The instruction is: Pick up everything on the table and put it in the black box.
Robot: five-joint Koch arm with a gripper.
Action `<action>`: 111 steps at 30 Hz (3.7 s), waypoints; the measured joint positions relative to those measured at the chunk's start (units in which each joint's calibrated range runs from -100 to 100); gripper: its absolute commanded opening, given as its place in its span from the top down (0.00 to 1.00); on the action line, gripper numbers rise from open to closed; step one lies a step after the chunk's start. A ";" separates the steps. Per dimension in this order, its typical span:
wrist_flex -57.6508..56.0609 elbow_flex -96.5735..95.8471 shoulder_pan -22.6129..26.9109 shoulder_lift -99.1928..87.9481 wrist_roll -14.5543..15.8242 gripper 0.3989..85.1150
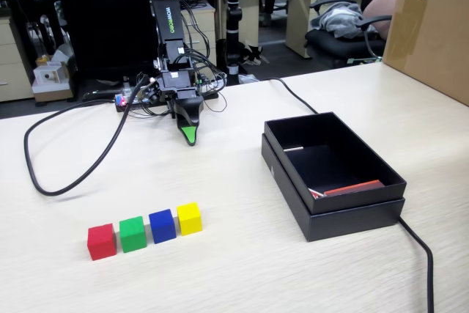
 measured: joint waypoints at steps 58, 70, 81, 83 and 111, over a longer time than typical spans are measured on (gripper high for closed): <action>0.00 0.00 0.00 0.13 0.00 0.43; 0.00 0.00 0.00 0.13 0.00 0.43; 0.00 0.00 0.00 0.00 0.00 0.43; 0.00 0.00 0.00 0.00 0.00 0.43; 0.00 0.46 -0.10 0.13 0.00 0.44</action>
